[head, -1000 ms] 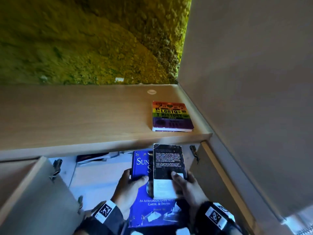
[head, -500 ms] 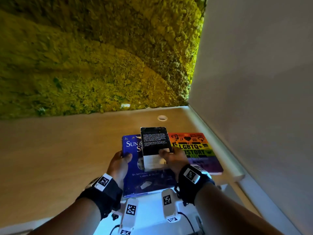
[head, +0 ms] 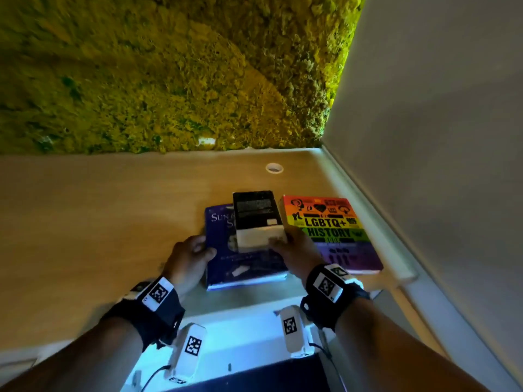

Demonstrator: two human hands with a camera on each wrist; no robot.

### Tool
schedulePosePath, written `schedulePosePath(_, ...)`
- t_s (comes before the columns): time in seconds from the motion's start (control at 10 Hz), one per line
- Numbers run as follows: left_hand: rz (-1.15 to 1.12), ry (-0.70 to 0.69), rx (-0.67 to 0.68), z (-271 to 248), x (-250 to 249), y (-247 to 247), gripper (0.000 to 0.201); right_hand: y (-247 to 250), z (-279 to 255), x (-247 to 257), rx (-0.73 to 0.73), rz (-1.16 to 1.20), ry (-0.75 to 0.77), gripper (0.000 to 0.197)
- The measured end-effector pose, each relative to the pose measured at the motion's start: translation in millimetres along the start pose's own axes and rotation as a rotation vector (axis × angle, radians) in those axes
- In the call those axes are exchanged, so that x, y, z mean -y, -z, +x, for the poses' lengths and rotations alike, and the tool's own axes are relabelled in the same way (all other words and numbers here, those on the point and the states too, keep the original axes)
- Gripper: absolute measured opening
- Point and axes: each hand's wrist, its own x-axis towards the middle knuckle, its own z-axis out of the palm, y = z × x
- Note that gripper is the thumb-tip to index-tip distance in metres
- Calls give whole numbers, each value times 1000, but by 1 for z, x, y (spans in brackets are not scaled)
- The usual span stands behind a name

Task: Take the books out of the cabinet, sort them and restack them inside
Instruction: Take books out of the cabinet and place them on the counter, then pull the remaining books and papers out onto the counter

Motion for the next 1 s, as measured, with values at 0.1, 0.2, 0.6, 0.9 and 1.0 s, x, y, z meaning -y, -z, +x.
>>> schedulePosePath(0.1, 47, -73, -6, -41, 17, -10, 33, 7, -43, -17, -20, 140, 43, 6)
schedulePosePath(0.2, 31, -197, -118, -95, 38, -30, 18, 10, -102, -49, 38, 353, -68, 19)
schedulePosePath(0.6, 69, 199, 299, -92, 237, -137, 17, -89, -134, -271, 261, 480, -439, 21)
schedulePosePath(0.9, -62, -35, 244, 91, 280, -217, 31, -123, 43, -342, -35, -51, -75, 12)
schedulePosePath(1.0, -55, -73, 265, 109, 285, -234, 40, -116, 67, -341, -90, -169, -35, 8)
